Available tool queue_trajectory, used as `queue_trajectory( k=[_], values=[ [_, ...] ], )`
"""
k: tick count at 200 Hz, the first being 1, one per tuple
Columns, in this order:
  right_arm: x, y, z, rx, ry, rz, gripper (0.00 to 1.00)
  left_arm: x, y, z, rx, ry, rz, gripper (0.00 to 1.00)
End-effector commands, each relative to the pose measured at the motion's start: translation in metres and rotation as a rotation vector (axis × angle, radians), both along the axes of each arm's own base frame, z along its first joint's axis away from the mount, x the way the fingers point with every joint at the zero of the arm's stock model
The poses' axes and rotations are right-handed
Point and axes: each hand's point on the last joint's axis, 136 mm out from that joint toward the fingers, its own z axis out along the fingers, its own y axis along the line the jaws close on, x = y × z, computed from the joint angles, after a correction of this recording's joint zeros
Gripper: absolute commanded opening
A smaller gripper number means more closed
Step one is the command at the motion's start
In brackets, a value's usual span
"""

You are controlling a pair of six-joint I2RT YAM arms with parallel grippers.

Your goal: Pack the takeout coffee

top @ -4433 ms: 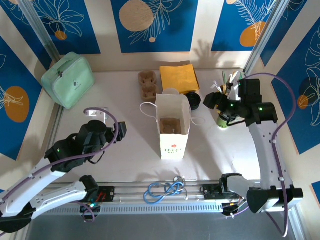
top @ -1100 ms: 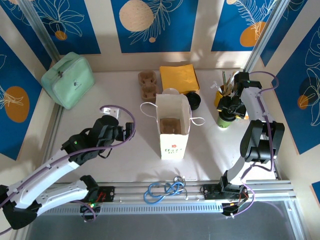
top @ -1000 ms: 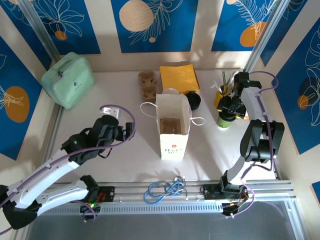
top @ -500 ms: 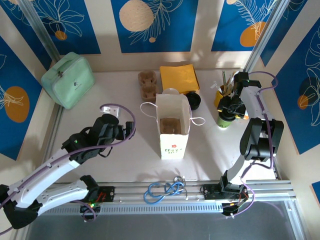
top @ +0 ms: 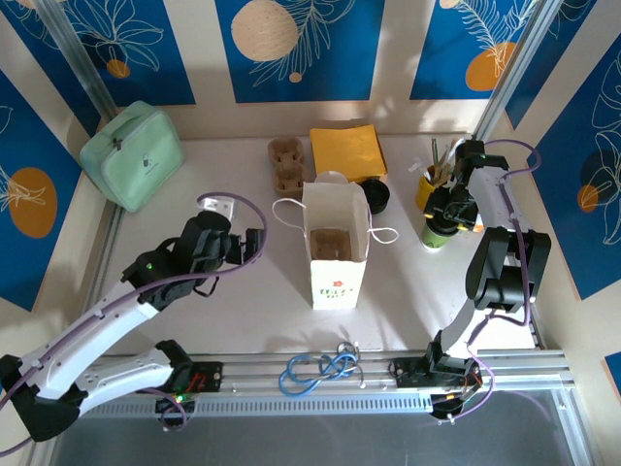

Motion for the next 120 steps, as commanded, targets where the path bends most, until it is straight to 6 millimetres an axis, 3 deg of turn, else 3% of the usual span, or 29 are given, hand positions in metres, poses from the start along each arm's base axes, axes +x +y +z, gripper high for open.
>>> queue_trajectory(
  k=[1,48,120],
  values=[
    [-0.013,0.012,-0.012,0.058,0.074,0.012,0.72,0.004,0.000,0.020,-0.009,-0.048,-0.018,0.97],
    [-0.028,0.020,0.014,0.042,0.063,0.017,0.71,0.005,0.003,0.019,-0.011,-0.060,-0.016,0.97],
    [-0.060,0.064,0.052,-0.002,0.108,0.136,0.70,0.002,0.007,0.009,-0.010,-0.049,-0.020,0.97]
  ],
)
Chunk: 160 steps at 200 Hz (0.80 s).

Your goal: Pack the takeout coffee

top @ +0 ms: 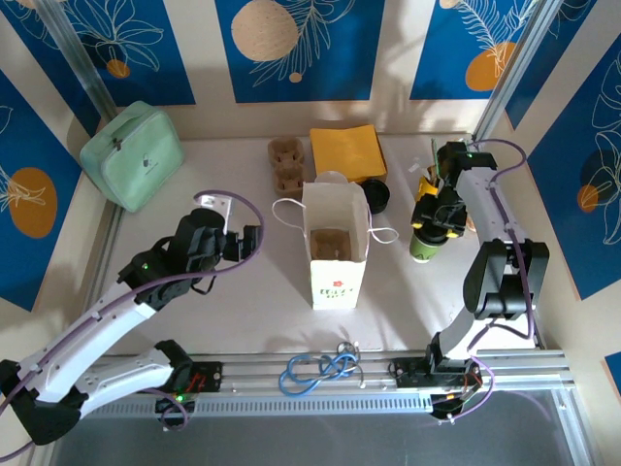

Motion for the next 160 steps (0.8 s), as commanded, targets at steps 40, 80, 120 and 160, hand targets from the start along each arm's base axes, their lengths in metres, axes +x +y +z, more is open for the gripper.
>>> queue_trajectory(
  k=[40,80,120,160],
  values=[
    [-0.033,0.047,0.057,-0.037,-0.020,0.124,0.69,-0.001,0.008,0.006,-0.012,-0.032,0.001,0.97],
    [-0.044,0.067,0.098,-0.086,-0.083,0.196,0.68,0.000,0.007,0.006,-0.016,-0.030,0.002,0.97],
    [-0.048,0.081,0.136,-0.102,-0.178,0.242,0.68,0.002,0.006,0.008,-0.016,-0.032,0.003,0.97],
    [-0.051,0.085,0.165,-0.128,-0.240,0.255,0.68,0.004,0.001,0.003,-0.016,-0.019,-0.009,0.97]
  ],
)
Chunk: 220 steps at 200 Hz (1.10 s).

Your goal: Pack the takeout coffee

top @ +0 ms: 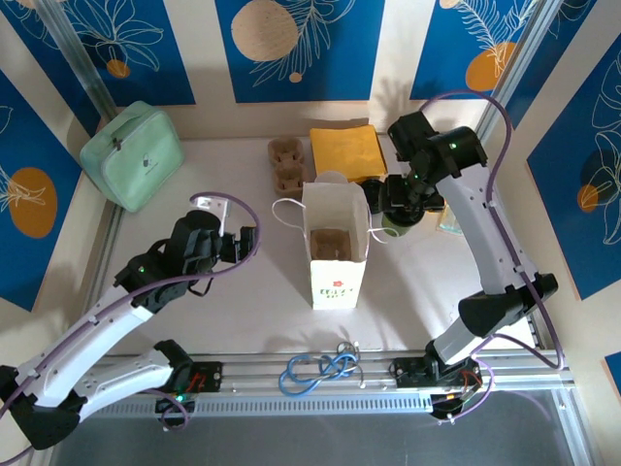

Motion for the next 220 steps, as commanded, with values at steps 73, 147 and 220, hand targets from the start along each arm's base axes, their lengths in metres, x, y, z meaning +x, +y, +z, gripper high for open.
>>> queue_trajectory(
  k=[73,147,220],
  values=[
    [-0.016,0.004,0.051,-0.006,-0.103,0.006,0.65,0.009,-0.012,-0.013,0.012,0.017,-0.035,0.97],
    [-0.026,0.046,0.075,0.092,-0.177,0.099,0.64,0.012,-0.018,-0.031,0.026,0.047,-0.057,0.97],
    [-0.043,0.103,0.058,0.172,-0.083,0.224,0.64,0.004,-0.042,-0.043,-0.021,0.052,-0.194,0.95]
  ],
)
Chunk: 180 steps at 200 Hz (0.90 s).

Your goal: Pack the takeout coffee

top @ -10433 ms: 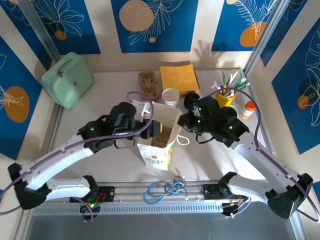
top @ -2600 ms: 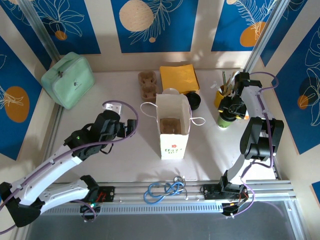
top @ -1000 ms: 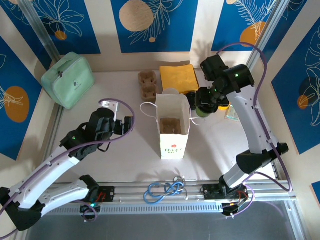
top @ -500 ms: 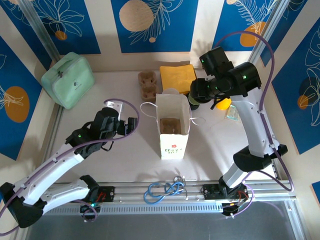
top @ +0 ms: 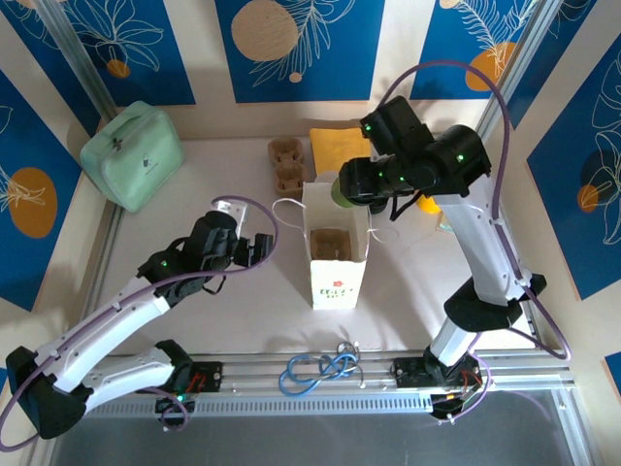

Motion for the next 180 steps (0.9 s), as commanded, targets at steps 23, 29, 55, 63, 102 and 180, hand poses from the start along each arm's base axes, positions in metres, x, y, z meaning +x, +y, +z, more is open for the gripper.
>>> queue_trajectory(
  k=[23,29,55,63,102,180],
  values=[
    [-0.034,0.007,-0.036,-0.083,0.185,0.040,0.64,-0.007,-0.026,-0.004,-0.055,-0.011,-0.159,0.94],
    [-0.035,0.009,-0.038,-0.087,0.190,0.043,0.64,-0.009,-0.030,-0.006,-0.059,-0.008,-0.179,0.93],
    [-0.042,0.014,-0.051,-0.095,0.226,0.049,0.64,-0.020,-0.056,-0.009,-0.080,-0.005,-0.305,0.91],
    [-0.043,0.015,-0.054,-0.100,0.237,0.050,0.64,-0.024,-0.063,-0.012,-0.072,-0.016,-0.340,0.91],
    [-0.049,0.011,-0.069,-0.128,0.274,0.042,0.64,-0.040,-0.087,-0.019,-0.059,-0.063,-0.427,0.89],
    [-0.059,0.006,-0.083,-0.154,0.336,0.046,0.64,-0.055,-0.137,-0.025,-0.092,-0.151,-0.524,0.79]
  ],
)
